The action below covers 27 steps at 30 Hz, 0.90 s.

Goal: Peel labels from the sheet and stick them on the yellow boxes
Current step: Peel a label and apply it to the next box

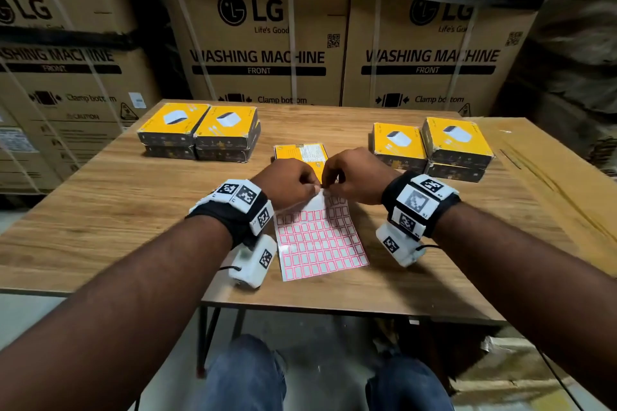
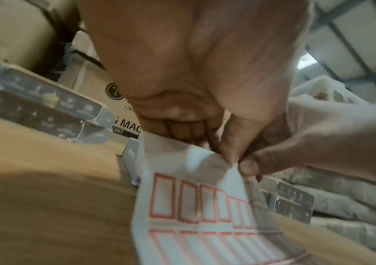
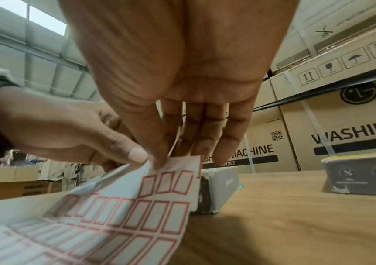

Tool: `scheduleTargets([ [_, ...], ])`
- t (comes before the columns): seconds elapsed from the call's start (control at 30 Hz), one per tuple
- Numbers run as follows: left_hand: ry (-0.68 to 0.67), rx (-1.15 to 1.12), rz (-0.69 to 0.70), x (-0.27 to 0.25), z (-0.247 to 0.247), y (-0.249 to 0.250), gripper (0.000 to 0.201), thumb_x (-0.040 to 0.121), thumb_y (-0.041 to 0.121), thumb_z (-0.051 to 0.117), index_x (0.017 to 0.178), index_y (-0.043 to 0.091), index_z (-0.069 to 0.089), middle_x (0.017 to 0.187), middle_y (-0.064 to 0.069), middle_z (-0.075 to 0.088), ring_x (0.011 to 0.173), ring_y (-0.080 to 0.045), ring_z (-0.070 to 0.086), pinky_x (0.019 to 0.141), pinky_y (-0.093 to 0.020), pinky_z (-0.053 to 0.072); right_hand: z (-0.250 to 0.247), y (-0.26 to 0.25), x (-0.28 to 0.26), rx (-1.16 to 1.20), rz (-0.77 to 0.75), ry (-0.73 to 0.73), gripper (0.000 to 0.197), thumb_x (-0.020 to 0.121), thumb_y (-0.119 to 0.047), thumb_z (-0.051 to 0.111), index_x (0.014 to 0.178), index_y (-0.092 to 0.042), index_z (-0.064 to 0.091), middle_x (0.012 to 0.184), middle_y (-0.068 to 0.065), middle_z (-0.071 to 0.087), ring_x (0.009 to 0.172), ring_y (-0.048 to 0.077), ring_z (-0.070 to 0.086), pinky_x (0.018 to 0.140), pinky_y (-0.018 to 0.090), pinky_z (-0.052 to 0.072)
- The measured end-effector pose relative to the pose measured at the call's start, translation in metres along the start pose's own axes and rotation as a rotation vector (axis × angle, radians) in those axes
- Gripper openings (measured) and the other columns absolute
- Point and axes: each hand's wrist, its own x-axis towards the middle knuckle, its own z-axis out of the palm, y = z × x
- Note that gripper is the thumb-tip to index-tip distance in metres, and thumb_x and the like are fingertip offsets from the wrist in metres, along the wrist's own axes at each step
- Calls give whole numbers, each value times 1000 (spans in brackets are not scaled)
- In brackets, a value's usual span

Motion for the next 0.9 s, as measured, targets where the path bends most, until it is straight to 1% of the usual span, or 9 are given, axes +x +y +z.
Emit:
scheduleTargets([
  [0.13,11,-191,-67,2,3,-2,9,87,15,64,85,23,62,85,4,65,85,-15,61,73,-27,46,3,-3,-1,8,-38,42,9,83,-13,70,90,-18,72,78,-15,59,65,-5,48,56,5,31],
  [0.23,-50,-349,-129,0,5,-3,16,86,14,68,95,22,57,82,1,71,79,-17,63,73,-31,49,2,-3,0,24,-16,40,8,81,-14,73,88,-17,69,76,-11,58,69,4,52,56,12,35],
  [0.37,-75,-368,-158,-2,6,-3,27,87,16,70,108,18,53,84,2,72,71,-11,63,62,-24,46,3,-2,-2,64,-10,55,9,81,-17,75,83,-18,67,73,-14,56,65,-1,51,55,13,33],
  [0.47,-42,-372,-182,-2,6,-2,25,89,13,66,108,18,50,80,2,68,69,-11,59,59,-24,43,5,-3,-4,68,-23,51,7,84,-19,75,90,-18,73,83,-12,63,72,2,55,59,15,37],
  [0.6,-18,-373,-226,1,5,-6,22,93,12,61,111,17,49,75,4,58,60,-9,50,54,-24,36,5,-5,-5,70,-28,16,18,89,-25,69,104,-16,76,101,-3,72,87,9,64,74,22,47],
  [0.7,-36,-365,-250,5,4,-8,24,96,12,58,117,15,48,74,3,55,60,-13,49,53,-26,37,5,-6,-6,83,-18,-18,26,86,-32,73,108,-17,75,105,-1,73,91,10,65,80,26,52],
  [0.77,-59,-356,-262,6,3,-7,30,96,14,58,124,13,47,83,-3,60,70,-20,56,59,-27,41,5,-7,-7,85,-20,-16,30,82,-33,77,108,-17,75,105,-2,73,93,11,65,82,27,52],
  [0.83,-76,-307,-267,8,3,-6,37,97,19,58,131,12,47,111,-14,65,101,-30,62,77,-31,46,6,-7,-7,92,-31,18,27,80,-27,80,104,-16,76,101,-2,74,90,10,65,81,26,52],
  [0.9,-86,-279,-272,8,3,-6,41,97,20,57,135,10,47,129,-16,60,120,-32,55,91,-33,45,9,-7,-8,89,-44,49,21,80,-22,79,100,-16,77,97,-2,74,86,8,64,78,24,51],
])
